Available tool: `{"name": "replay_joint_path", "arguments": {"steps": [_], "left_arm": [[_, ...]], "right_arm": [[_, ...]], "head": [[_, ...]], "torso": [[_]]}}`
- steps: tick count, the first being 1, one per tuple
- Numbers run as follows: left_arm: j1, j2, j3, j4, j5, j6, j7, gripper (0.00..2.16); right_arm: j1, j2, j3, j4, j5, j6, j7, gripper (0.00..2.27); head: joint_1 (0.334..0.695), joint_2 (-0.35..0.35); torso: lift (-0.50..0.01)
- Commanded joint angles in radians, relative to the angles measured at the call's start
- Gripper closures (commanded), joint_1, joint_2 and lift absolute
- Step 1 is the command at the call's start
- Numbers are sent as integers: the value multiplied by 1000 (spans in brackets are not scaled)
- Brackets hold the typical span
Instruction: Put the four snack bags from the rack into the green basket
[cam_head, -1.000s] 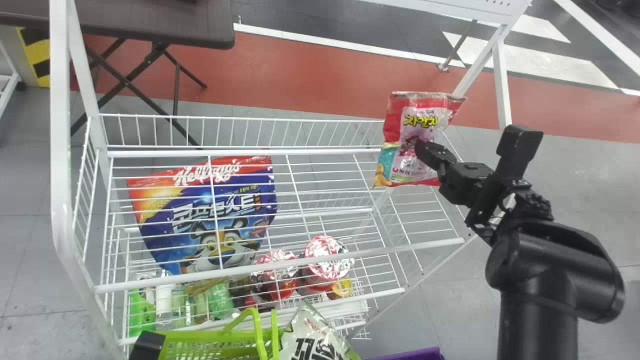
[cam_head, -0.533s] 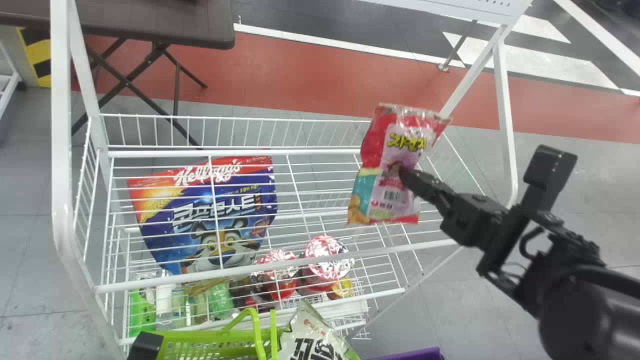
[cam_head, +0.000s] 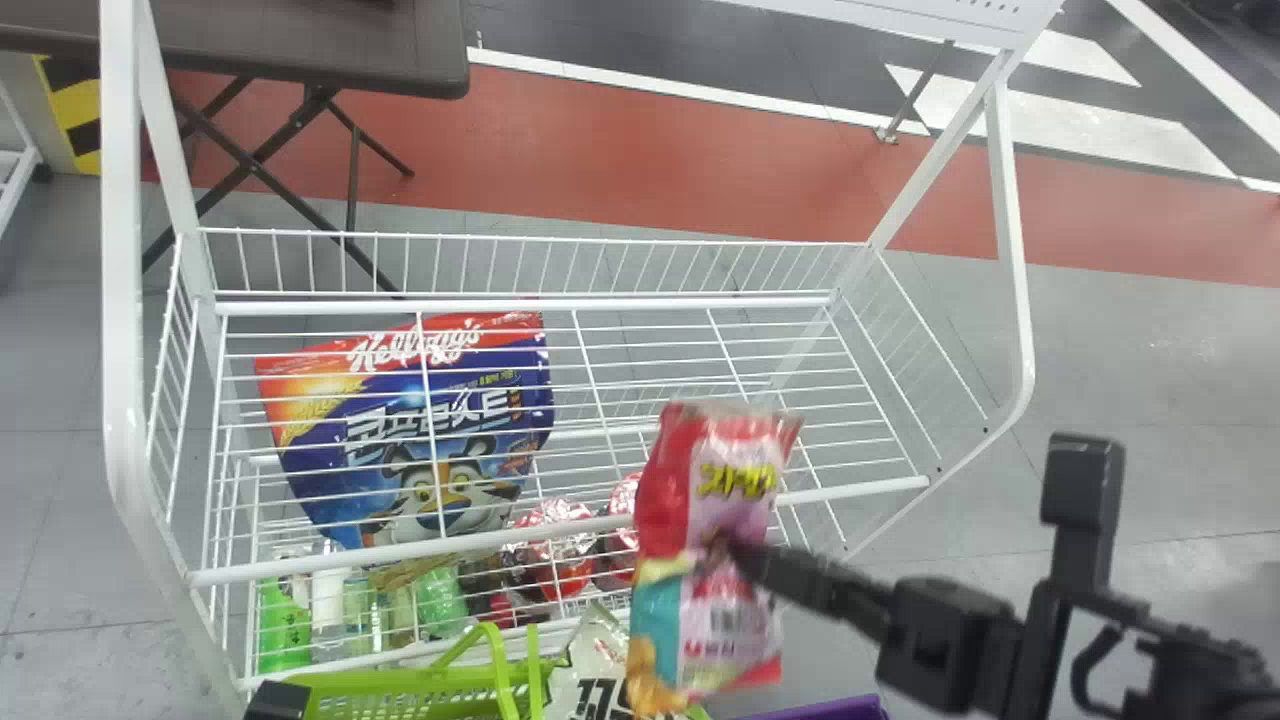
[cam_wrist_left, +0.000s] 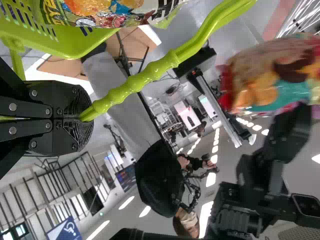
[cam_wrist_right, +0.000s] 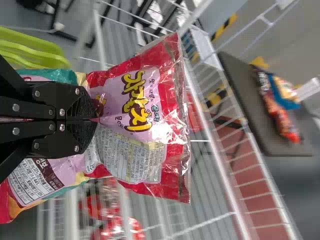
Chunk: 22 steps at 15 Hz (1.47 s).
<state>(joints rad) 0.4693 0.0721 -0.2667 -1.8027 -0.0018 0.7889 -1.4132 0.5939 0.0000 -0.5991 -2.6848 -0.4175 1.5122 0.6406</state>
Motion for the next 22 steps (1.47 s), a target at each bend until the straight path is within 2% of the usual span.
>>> {"name": "replay_joint_path", "arguments": {"steps": [1,7,10,13,16,19,22], "left_arm": [[2,-2,3,-1,0,-4,0,2121],[2,-3,1,-4,0,-4,2,2125],[2,-3,-6,-4,-1,-4,7,2121],[2,-3,-8,-4,0,-4,5,2121],[3,-2,-9,-9,0,-4,3,2125],[6,-2,-9,-10,0,-4,2,2121],[12,-2,-5,-17,0,-4,3,2125]], "right_arm": [[47,1,7,30,-1,60,-13,2219],[72,1,93,206,37,60,-27,2219],[78,1,203,237,71,60,-113,2219],[58,-6,305,284,83,60,-151,2219],[34,-3,346,275,60,60,-151,2219],[41,1,337,255,-32,60,-151,2216],[46,1,347,269,-21,60,-148,2152]], "head": [[695,-350],[695,-350],[695,-350],[695,-350],[695,-350],[695,-350],[695,-350]], "torso": [[-6],[-6],[-6],[-6],[-6],[-6],[-6]]}}
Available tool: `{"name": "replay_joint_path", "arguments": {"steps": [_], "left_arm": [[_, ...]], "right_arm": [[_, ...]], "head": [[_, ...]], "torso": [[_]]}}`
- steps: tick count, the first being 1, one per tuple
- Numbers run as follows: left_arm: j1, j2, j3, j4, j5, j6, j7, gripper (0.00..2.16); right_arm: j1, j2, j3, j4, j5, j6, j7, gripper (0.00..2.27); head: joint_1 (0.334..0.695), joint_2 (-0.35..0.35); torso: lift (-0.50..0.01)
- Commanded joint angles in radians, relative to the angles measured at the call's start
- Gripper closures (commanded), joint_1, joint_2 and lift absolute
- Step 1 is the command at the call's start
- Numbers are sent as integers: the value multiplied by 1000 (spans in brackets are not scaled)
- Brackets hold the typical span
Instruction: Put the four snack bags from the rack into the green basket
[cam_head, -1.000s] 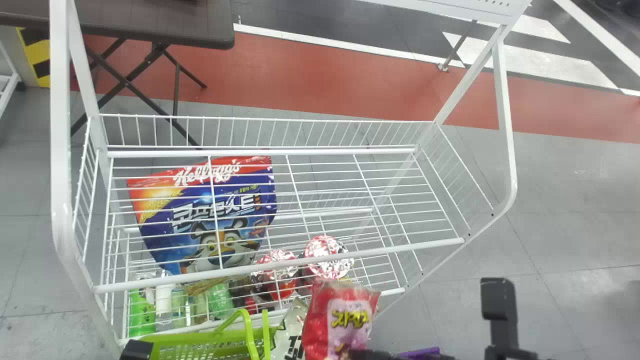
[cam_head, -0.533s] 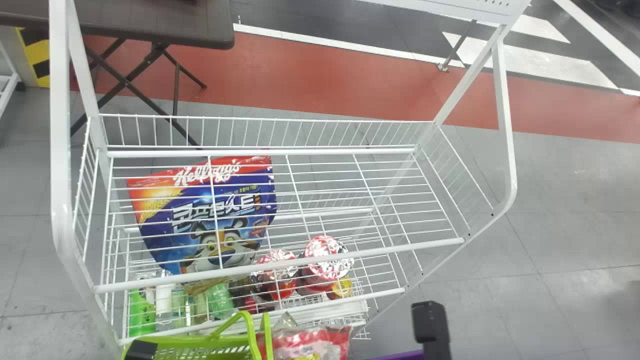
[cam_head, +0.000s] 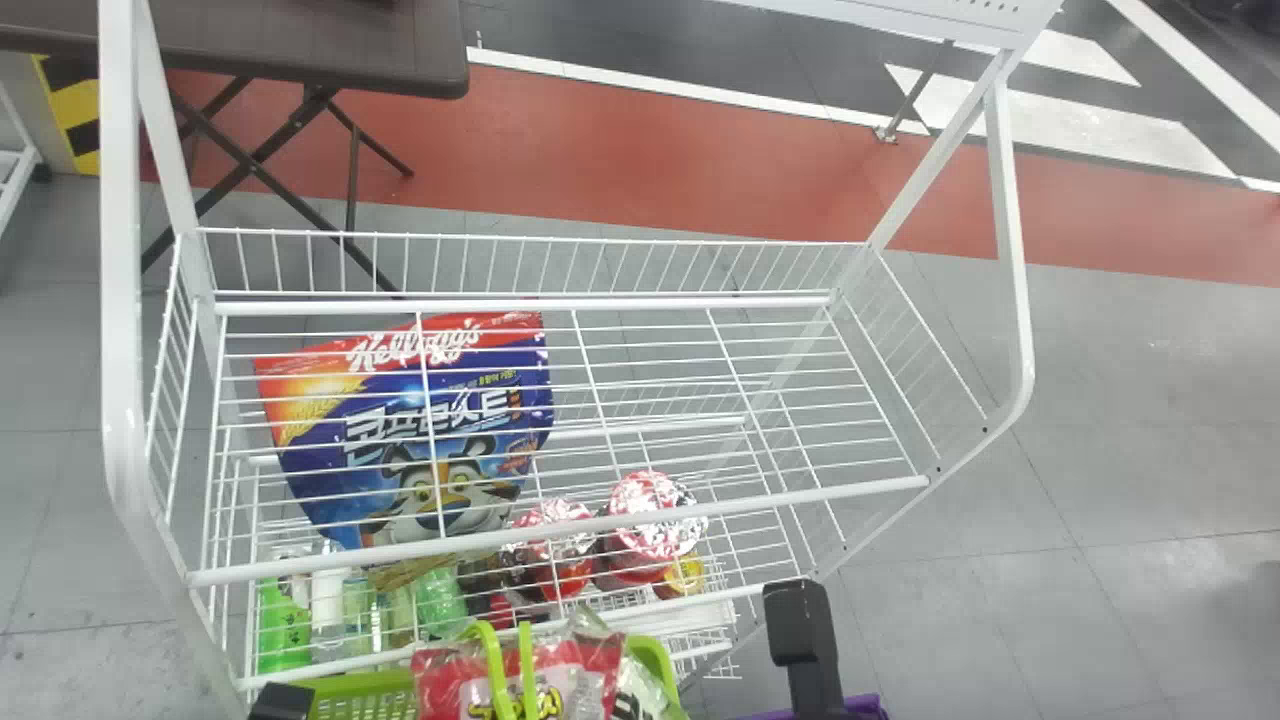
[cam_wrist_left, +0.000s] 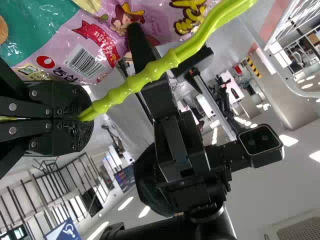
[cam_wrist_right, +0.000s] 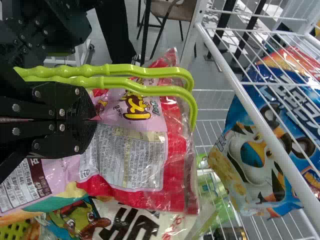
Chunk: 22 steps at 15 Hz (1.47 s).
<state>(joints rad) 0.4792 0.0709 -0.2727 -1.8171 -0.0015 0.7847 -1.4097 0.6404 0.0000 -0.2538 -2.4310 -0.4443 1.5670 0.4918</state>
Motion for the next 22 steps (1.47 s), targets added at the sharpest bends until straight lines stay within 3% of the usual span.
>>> {"name": "replay_joint_path", "arguments": {"steps": [1,2,3,4,12,14,17,22], "left_arm": [[2,1,1,-2,0,0,0,2121],[1,0,0,-2,-2,0,2,2121],[1,0,-2,-2,-2,0,2,2121],[1,0,-5,-2,-3,0,3,2121],[-1,0,-13,-5,-5,0,3,2121],[-1,0,-17,-7,-5,0,5,2121],[1,0,-16,-5,-5,0,5,2121],[7,0,-13,-5,-5,-3,5,2121]], "right_arm": [[-5,1,-1,27,13,5,1,1909],[-5,-2,-19,30,15,5,16,1163],[-4,-3,-36,27,16,5,33,238],[-4,-5,-55,20,15,5,50,-2],[5,1,-202,-74,10,-12,140,80],[84,1,-174,-60,59,-684,140,80],[105,1,-101,7,145,-1374,142,90],[127,1,108,41,266,-1454,-196,93]], "head": [[695,-350],[695,-350],[695,-350],[695,-350],[695,-350],[695,-350],[695,-350],[695,-350]], "torso": [[-6],[-6],[-6],[-6],[-6],[-6],[-6],[-6]]}}
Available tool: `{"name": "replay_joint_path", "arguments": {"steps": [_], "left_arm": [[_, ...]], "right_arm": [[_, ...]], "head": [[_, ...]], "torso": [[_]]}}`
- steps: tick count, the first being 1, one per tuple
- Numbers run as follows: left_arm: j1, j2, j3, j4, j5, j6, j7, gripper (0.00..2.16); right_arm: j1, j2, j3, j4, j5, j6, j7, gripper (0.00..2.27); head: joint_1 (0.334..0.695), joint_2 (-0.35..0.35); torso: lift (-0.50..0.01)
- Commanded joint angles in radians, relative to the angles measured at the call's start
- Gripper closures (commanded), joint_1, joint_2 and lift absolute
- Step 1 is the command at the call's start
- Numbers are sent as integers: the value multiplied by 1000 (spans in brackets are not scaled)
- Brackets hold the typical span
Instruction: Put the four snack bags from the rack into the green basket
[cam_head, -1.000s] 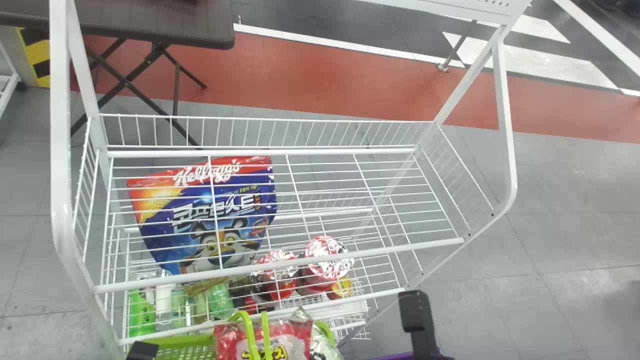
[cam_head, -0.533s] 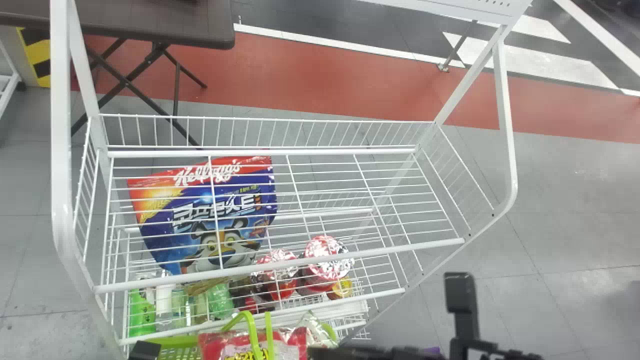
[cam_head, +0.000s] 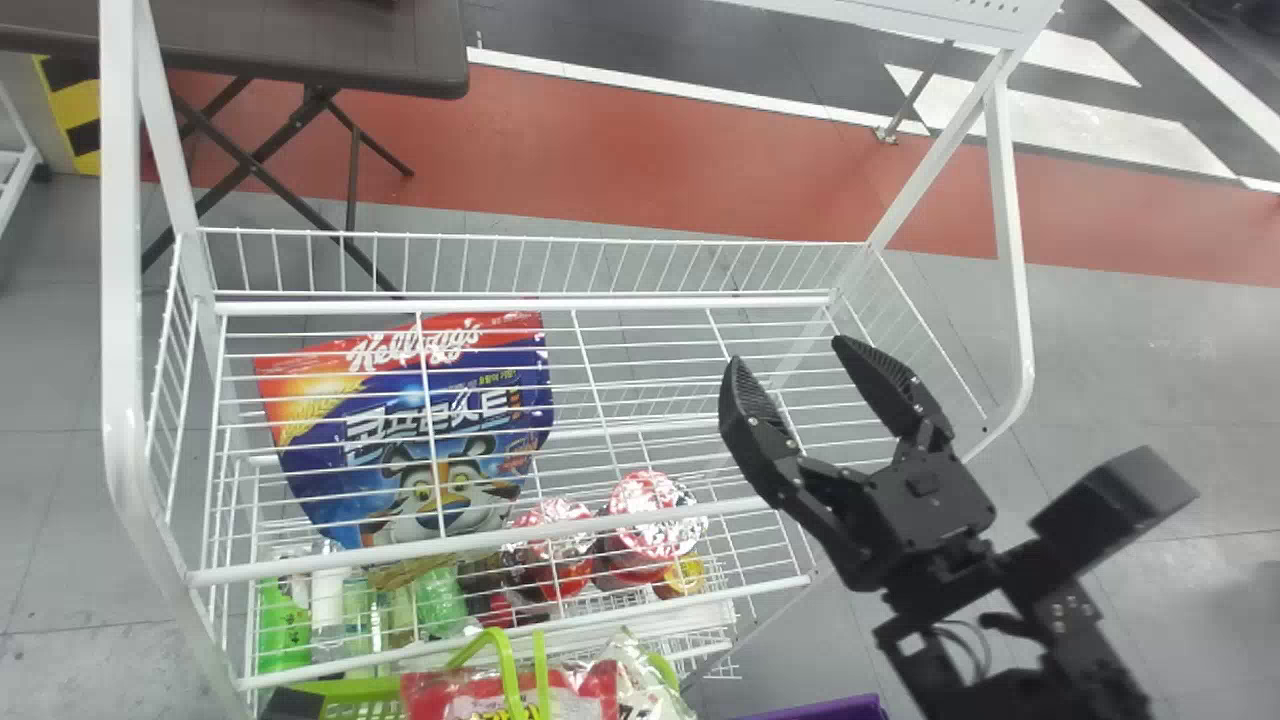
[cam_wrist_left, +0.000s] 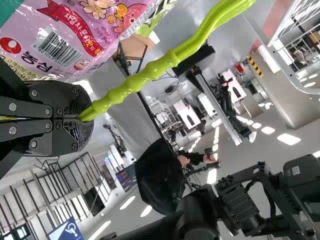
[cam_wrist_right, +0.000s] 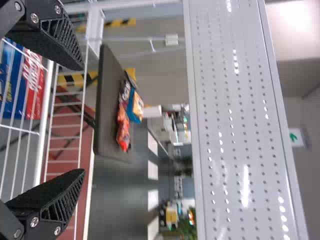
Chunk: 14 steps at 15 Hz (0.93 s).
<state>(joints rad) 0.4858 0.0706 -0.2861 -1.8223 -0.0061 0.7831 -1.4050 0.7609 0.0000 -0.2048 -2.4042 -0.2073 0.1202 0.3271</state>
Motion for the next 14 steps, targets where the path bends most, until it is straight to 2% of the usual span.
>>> {"name": "replay_joint_path", "arguments": {"steps": [1,6,14], "left_arm": [[0,0,1,0,0,-1,0,2125],[7,2,5,-3,0,-4,-2,2125],[7,0,2,-2,0,-20,0,2125]], "right_arm": [[8,1,99,28,55,-38,-65,93],[11,1,128,23,60,-20,-97,93],[14,1,123,14,60,-1,-97,93]], "head": [[695,-350],[695,-350],[695,-350]], "torso": [[-6],[-6],[-6]]}}
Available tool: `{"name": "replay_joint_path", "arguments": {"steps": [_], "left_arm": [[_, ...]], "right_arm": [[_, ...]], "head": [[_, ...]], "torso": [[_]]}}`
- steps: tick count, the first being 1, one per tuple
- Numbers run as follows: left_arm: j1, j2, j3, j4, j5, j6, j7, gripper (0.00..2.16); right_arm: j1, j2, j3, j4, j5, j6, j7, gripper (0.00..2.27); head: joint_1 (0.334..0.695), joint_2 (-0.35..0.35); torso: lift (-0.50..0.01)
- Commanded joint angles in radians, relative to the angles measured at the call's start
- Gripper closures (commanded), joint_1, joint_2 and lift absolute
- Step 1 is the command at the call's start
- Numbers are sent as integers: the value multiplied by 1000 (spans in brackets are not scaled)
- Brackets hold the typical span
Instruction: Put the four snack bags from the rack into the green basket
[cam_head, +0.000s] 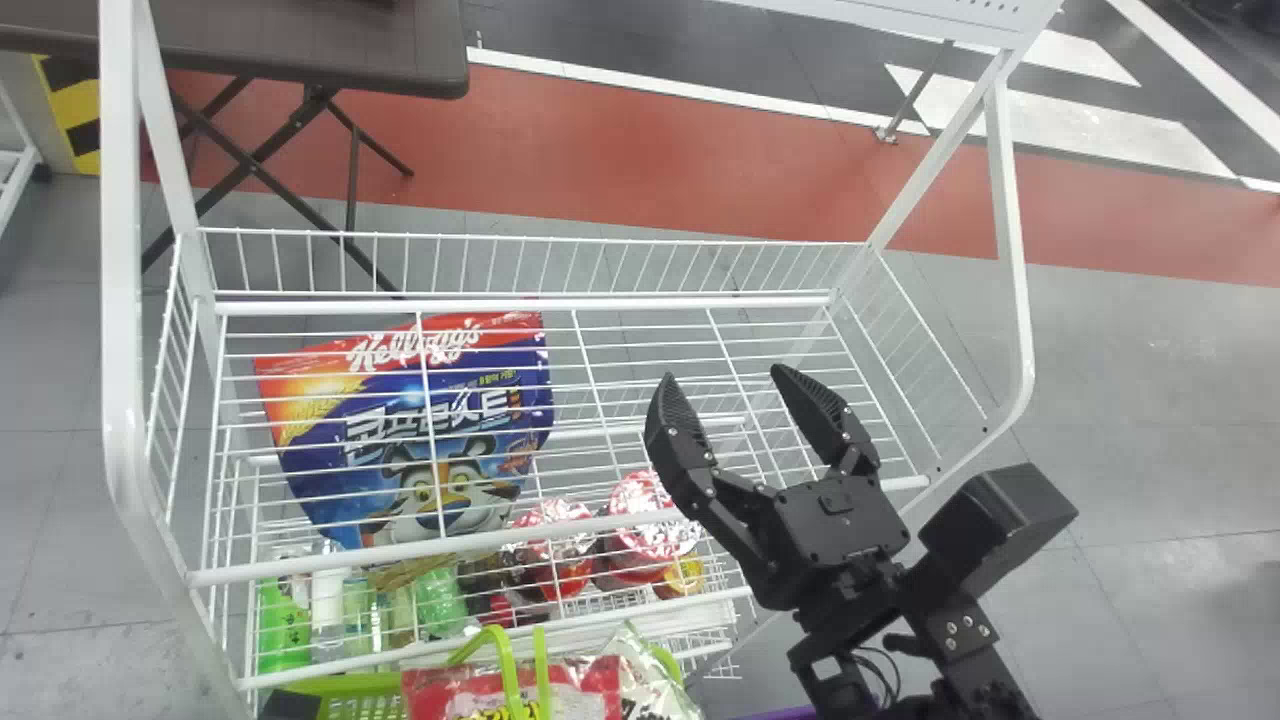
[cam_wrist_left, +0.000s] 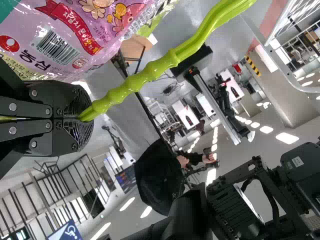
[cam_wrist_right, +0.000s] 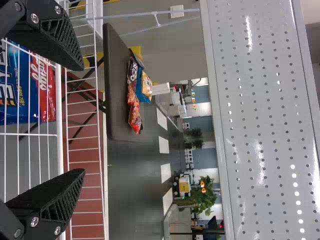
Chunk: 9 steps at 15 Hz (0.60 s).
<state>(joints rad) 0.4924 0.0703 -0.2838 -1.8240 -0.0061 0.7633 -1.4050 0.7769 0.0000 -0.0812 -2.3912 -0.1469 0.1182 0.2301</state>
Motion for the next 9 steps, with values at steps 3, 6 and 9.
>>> {"name": "replay_joint_path", "arguments": {"steps": [3,6,9], "left_arm": [[0,0,0,-1,0,0,0,2121],[0,0,0,-1,0,0,0,2121],[0,0,-2,-1,0,3,0,2121]], "right_arm": [[-2,1,-2,4,-5,1,0,93],[-1,1,-9,4,-7,1,0,93],[-1,1,-9,3,-7,1,0,93]], "head": [[695,-350],[695,-350],[695,-350]], "torso": [[-6],[-6],[-6]]}}
